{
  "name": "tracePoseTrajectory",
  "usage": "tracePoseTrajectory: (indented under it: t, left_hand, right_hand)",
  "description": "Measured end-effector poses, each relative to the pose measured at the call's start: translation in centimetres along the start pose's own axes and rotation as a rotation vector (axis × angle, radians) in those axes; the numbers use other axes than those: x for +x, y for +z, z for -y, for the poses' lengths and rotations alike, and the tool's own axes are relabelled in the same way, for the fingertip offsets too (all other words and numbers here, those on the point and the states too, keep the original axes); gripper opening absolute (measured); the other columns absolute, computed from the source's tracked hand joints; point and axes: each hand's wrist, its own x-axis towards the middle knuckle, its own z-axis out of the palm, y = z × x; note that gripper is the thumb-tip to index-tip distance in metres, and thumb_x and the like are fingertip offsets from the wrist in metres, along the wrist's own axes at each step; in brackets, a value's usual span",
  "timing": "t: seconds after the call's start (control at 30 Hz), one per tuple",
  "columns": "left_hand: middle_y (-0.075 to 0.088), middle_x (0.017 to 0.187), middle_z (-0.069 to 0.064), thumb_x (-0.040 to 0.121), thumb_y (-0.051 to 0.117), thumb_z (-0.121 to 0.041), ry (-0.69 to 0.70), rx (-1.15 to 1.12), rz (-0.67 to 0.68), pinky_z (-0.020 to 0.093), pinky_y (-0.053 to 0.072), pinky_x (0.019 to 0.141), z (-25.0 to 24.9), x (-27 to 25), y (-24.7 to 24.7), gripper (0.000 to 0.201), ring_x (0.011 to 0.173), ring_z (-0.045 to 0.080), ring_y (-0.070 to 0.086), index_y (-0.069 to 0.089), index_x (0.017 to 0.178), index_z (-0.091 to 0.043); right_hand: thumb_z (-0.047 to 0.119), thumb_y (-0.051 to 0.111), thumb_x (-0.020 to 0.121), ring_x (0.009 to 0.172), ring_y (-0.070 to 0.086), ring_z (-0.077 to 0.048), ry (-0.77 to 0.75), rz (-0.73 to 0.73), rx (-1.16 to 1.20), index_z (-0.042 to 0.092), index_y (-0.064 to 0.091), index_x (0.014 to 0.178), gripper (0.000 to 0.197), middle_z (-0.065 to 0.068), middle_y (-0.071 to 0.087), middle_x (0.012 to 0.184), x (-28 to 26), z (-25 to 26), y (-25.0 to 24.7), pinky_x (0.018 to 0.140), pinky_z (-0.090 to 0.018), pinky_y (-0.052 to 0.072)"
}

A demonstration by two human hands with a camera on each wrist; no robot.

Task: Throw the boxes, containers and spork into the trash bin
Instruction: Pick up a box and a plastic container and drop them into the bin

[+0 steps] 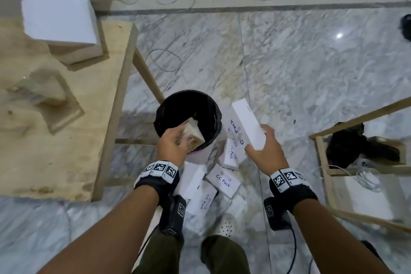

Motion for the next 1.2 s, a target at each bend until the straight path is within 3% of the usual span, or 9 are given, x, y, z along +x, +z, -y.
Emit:
tracePoseTrajectory:
  t: [0.07, 0.17, 0.33, 0.47, 0.6, 0.8, 0.97, 1.1, 1.2]
  left_hand:
    - [0.063, 0.114, 0.016, 0.086, 0.065, -0.011, -0.047, 0.001, -0.016, 0.01, 0.04, 0.077, 1.8, 0.8, 1.5, 0.029, 0.101, 0.023, 0.061, 0.067, 0.114, -0.006]
    - [0.06, 0.118, 0.016, 0.087, 0.064, -0.011, -0.097, -0.027, -0.031, -0.004, 0.036, 0.071, 4.7, 2.0, 3.2, 0.029, 0.099, 0.018, 0.057, 0.065, 0.115, -0.006]
    - [0.059, 0.122, 0.01, 0.087, 0.064, -0.013, -0.174, -0.085, -0.086, -0.002, 0.038, 0.071, 8.3, 3.7, 5.1, 0.029, 0.094, 0.01, 0.054, 0.066, 0.115, -0.008]
    - [0.059, 0.122, 0.003, 0.086, 0.065, -0.018, -0.188, -0.112, -0.128, 0.018, 0.044, 0.086, 10.3, 4.8, 6.3, 0.031, 0.099, 0.008, 0.055, 0.066, 0.117, -0.014]
    - [0.06, 0.12, 0.002, 0.086, 0.066, -0.018, -0.166, -0.121, -0.15, 0.02, 0.044, 0.089, 12.1, 5.9, 7.1, 0.029, 0.102, 0.009, 0.056, 0.067, 0.115, -0.015]
    - [0.059, 0.122, 0.001, 0.087, 0.065, -0.021, -0.16, -0.086, -0.146, 0.022, 0.046, 0.089, 14.2, 8.7, 8.8, 0.03, 0.104, 0.012, 0.058, 0.066, 0.116, -0.019]
    - [0.057, 0.125, 0.008, 0.086, 0.066, -0.014, -0.116, -0.07, -0.136, 0.027, 0.048, 0.095, 15.0, 11.1, 10.7, 0.031, 0.113, 0.02, 0.057, 0.066, 0.117, -0.012]
    - [0.038, 0.15, 0.007, 0.083, 0.069, -0.017, -0.173, 0.018, -0.047, 0.02, 0.03, 0.106, 15.5, 12.1, 11.4, 0.051, 0.137, 0.021, 0.039, 0.055, 0.132, -0.019]
    - [0.034, 0.153, 0.008, 0.08, 0.072, -0.019, -0.203, 0.042, 0.065, 0.037, 0.033, 0.114, 15.4, 11.9, 11.3, 0.068, 0.138, 0.025, 0.038, 0.042, 0.141, -0.021]
  right_hand:
    - [0.027, 0.067, 0.081, 0.1, 0.056, -0.029, 0.007, 0.02, 0.013, 0.028, 0.03, 0.137, 0.067, -0.006, 0.055, 0.118, 2.4, -1.3, 1.3, 0.081, -0.035, 0.05]
    - [0.025, 0.068, 0.081, 0.102, 0.056, -0.028, -0.015, 0.063, 0.041, 0.025, 0.03, 0.138, 0.068, -0.008, 0.054, 0.12, 6.4, -2.6, 4.2, 0.082, -0.036, 0.051]
    - [0.03, 0.067, 0.08, 0.1, 0.059, -0.031, -0.065, 0.126, 0.001, 0.025, 0.031, 0.136, 0.066, -0.01, 0.055, 0.121, 13.3, -2.8, 10.8, 0.083, -0.041, 0.054]
    - [0.035, 0.066, 0.08, 0.102, 0.06, -0.033, -0.103, 0.162, -0.03, 0.025, 0.033, 0.135, 0.065, -0.011, 0.055, 0.126, 17.7, -2.1, 15.8, 0.085, -0.042, 0.053]
    - [0.043, 0.065, 0.086, 0.129, 0.048, -0.028, -0.161, 0.172, -0.089, 0.02, 0.037, 0.143, 0.067, -0.006, 0.046, 0.146, 21.2, -2.9, 18.9, 0.104, -0.042, 0.042]
    - [0.047, 0.056, 0.091, 0.128, 0.05, -0.024, -0.165, 0.154, -0.185, 0.024, 0.043, 0.141, 0.057, -0.003, 0.048, 0.145, 22.2, -4.9, 20.4, 0.101, -0.039, 0.046]
    - [0.043, 0.056, 0.092, 0.126, 0.052, -0.022, -0.238, 0.178, -0.177, 0.023, 0.048, 0.137, 0.051, -0.003, 0.053, 0.14, 21.9, -5.9, 20.0, 0.102, -0.039, 0.046]
    - [0.044, 0.054, 0.093, 0.126, 0.052, -0.02, -0.289, 0.191, -0.195, 0.023, 0.048, 0.138, 0.05, -0.001, 0.053, 0.14, 21.7, -5.6, 19.3, 0.101, -0.035, 0.044]
    - [0.043, 0.054, 0.094, 0.128, 0.05, -0.021, -0.287, 0.197, -0.196, 0.023, 0.047, 0.139, 0.049, -0.001, 0.051, 0.142, 21.1, -5.0, 18.6, 0.103, -0.036, 0.043]
